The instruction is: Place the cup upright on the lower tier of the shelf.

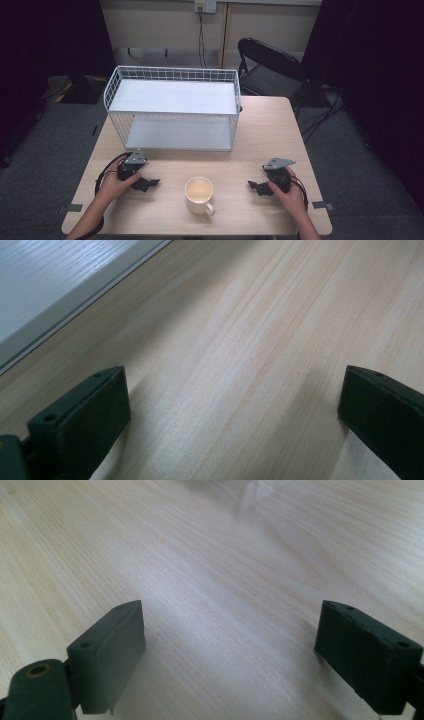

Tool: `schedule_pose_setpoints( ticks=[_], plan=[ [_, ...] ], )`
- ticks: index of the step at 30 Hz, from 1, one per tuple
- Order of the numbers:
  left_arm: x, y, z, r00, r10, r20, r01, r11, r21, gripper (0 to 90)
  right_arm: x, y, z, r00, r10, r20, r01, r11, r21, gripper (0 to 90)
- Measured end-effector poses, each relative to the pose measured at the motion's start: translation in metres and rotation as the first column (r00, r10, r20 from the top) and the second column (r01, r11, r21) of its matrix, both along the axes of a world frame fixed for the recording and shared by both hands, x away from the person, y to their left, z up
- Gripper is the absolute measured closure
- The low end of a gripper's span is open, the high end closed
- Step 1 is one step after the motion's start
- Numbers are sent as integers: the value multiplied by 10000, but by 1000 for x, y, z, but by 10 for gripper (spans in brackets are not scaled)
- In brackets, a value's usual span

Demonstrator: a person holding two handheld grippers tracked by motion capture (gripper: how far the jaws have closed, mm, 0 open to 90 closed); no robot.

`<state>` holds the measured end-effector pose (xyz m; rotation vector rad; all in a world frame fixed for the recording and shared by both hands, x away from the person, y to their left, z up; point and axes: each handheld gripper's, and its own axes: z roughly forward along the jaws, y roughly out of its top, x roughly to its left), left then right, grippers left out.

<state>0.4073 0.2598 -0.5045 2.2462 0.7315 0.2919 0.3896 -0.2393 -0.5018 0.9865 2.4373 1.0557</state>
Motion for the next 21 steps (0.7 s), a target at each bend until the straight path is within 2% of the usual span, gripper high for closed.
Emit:
schedule_pose_setpoints(
  ticks=[5, 7, 9, 10, 12, 13, 15, 16, 17, 18, 19, 21],
  plan=[
    [0, -2, 0, 10000, 40, -24, -40, 10000, -21, 0, 0, 0, 0, 10000, -30, 7, 30, 10000, -3, 118],
    [2, -4, 3, 9996, -198, -205, 203, 9995, 260, 0, -1, 0, 0, 10000, -90, 1, 90, 10000, 3, 118],
    [4, -8, 6, 9989, -176, -427, 195, 9988, 454, 2, -2, 0, 0, 9999, -122, -6, 122, 9999, -10, 118],
    [4, -10, 9, 9983, -331, -477, 356, 9980, 529, 27, -2, 0, 0, 9999, -132, -2, 132, 9999, -13, 118],
    [2, -15, 15, 9964, -586, -612, 604, 9978, 289, 223, -2, -1, 0, 9999, -139, 4, 139, 9999, -5, 118],
    [2, -16, 17, 9956, -669, -660, 691, 9971, 319, 253, -2, -1, 0, 9999, -137, -1, 137, 9999, -1, 118],
    [-1, -22, 24, 9953, -696, -677, 717, 9970, 286, 113, -2, -1, 0, 9999, -135, -1, 135, 9999, -1, 118],
    [-3, -25, 29, 9939, -890, -658, 909, 9955, 261, 145, -2, -1, 0, 9999, -137, -2, 137, 9999, 1, 118],
    [-4, -27, 34, 9926, -993, -699, 1008, 9947, 178, 216, -2, -1, 0, 9999, -139, 0, 139, 9999, -1, 118],
    [-5, -30, 39, 9921, -1000, -755, 1008, 9949, 64, 213, -2, -1, 0, 9999, -139, -2, 139, 9999, 1, 118],
    [-7, -34, 44, 9912, -982, -890, 988, 9951, 22, 158, -2, -1, 0, 9999, -139, 0, 139, 9999, -1, 118],
    [-9, -39, 52, 9896, -1061, -968, 1056, 9944, -106, 182, -2, -1, 0, 9999, -140, 1, 140, 9999, -3, 118]
  ],
)
